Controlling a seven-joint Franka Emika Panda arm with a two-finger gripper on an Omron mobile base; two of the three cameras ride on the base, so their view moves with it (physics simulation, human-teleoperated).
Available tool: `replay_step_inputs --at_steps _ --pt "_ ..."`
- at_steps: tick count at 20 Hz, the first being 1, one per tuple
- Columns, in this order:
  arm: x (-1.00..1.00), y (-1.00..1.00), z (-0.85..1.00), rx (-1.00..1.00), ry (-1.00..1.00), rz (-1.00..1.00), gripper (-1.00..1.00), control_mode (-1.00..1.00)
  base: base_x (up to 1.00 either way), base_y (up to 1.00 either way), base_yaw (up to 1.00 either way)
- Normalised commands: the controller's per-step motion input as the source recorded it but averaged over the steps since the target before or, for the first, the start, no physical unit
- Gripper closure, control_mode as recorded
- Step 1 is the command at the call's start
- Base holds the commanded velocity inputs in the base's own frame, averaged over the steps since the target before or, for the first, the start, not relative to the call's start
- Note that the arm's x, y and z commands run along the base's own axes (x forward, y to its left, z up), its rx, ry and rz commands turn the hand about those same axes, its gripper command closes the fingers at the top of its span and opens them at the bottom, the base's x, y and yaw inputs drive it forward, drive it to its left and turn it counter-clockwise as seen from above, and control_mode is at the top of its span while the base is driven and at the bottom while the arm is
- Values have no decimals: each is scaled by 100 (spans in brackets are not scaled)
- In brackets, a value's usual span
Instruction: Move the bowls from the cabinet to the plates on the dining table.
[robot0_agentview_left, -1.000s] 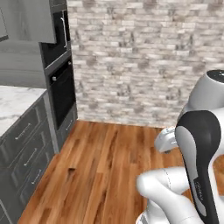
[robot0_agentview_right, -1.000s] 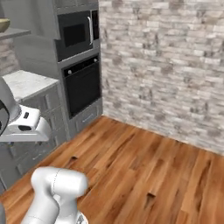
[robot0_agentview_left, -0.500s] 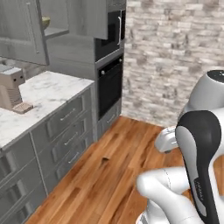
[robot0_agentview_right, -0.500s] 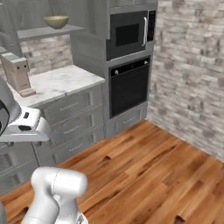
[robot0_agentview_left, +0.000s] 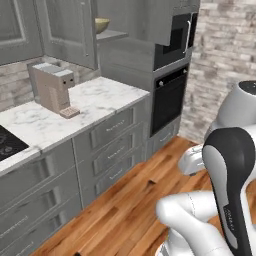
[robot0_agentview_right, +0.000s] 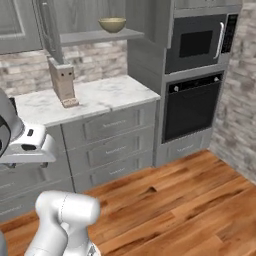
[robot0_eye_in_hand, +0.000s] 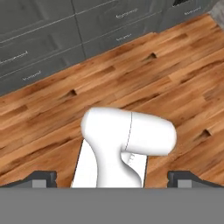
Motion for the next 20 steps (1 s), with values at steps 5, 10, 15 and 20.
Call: replay_step_inputs --at_steps 5,10,15,20 --pt "0 0 0 0 0 0 -100 100 68 -27 23" --pt "0 0 0 0 0 0 -100 100 62 -50 16" --pt "0 0 0 0 0 0 -100 100 56 -41 14" --pt "0 0 0 0 0 0 -100 100 66 -10 20"
